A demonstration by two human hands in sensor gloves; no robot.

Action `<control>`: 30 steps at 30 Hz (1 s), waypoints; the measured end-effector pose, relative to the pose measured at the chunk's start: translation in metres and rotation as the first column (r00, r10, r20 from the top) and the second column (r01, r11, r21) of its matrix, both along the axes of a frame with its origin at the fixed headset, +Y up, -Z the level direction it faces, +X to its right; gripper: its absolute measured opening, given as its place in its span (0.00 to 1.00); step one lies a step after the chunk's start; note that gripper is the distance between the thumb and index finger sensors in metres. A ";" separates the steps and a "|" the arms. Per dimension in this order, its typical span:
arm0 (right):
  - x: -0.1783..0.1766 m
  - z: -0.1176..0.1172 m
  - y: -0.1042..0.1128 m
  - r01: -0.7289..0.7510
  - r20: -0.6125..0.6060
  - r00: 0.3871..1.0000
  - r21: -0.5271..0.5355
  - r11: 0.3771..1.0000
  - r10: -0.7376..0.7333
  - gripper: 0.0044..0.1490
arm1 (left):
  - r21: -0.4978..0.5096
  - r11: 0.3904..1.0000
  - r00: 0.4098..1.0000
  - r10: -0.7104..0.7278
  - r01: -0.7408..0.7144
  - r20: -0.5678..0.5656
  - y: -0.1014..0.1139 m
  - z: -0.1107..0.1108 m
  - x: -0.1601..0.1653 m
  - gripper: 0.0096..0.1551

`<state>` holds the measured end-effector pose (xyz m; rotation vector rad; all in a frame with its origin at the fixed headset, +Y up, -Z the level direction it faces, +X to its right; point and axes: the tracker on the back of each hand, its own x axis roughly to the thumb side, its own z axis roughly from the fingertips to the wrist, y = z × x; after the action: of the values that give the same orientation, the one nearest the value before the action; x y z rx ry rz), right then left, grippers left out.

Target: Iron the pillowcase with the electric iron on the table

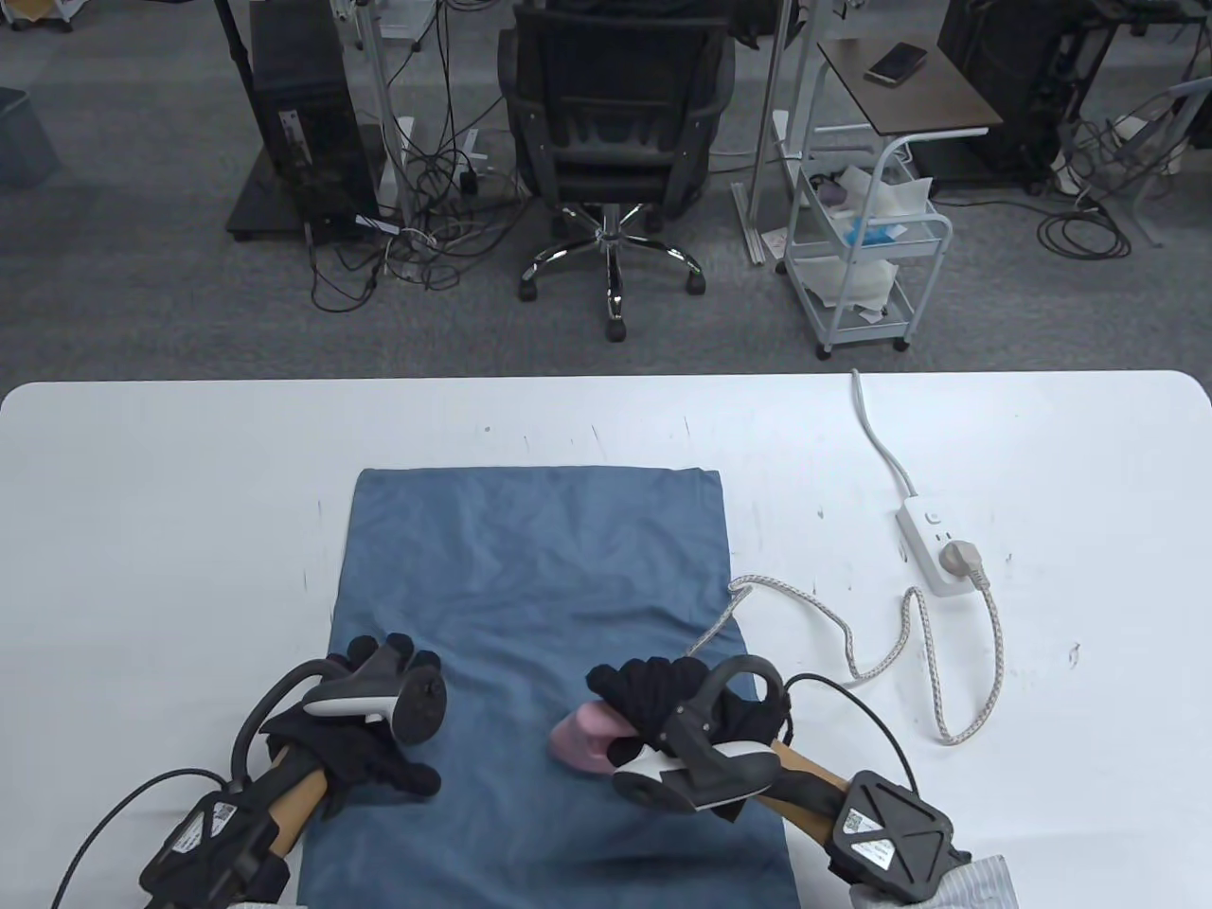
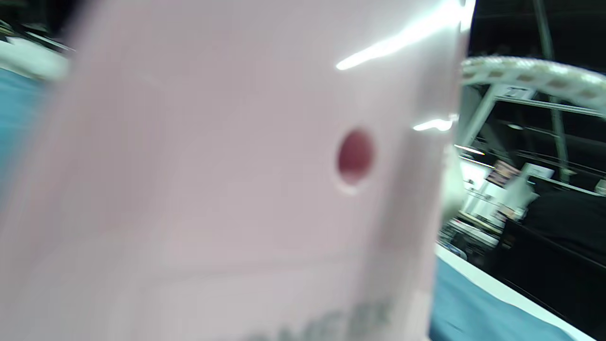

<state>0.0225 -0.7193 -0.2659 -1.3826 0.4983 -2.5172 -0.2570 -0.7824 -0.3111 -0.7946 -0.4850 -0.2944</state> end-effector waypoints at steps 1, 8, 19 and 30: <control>-0.004 0.002 -0.002 0.012 -0.016 1.000 -0.010 1.000 -0.012 0.49 | -0.012 1.000 1.000 0.004 -0.004 -0.009 -0.002 0.002 -0.001 0.77; -0.017 0.000 -0.020 0.027 0.090 0.996 -0.043 0.999 -0.023 0.47 | -0.040 0.999 0.999 0.024 -0.026 -0.045 -0.012 0.007 -0.008 0.79; 0.034 -0.076 -0.018 -0.006 0.611 0.790 -0.057 0.998 0.040 0.46 | -0.015 0.999 0.999 0.043 -0.044 -0.028 -0.013 0.009 -0.010 0.79; 0.038 -0.084 -0.007 -0.034 0.478 0.878 0.011 0.999 0.025 0.43 | -0.015 0.998 0.997 0.063 -0.064 -0.033 -0.013 0.009 -0.011 0.78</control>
<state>0.0604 -0.7261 -0.3501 -0.7012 0.3913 -2.6841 -0.2682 -0.7957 -0.3018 -0.7971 -0.4814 -0.2186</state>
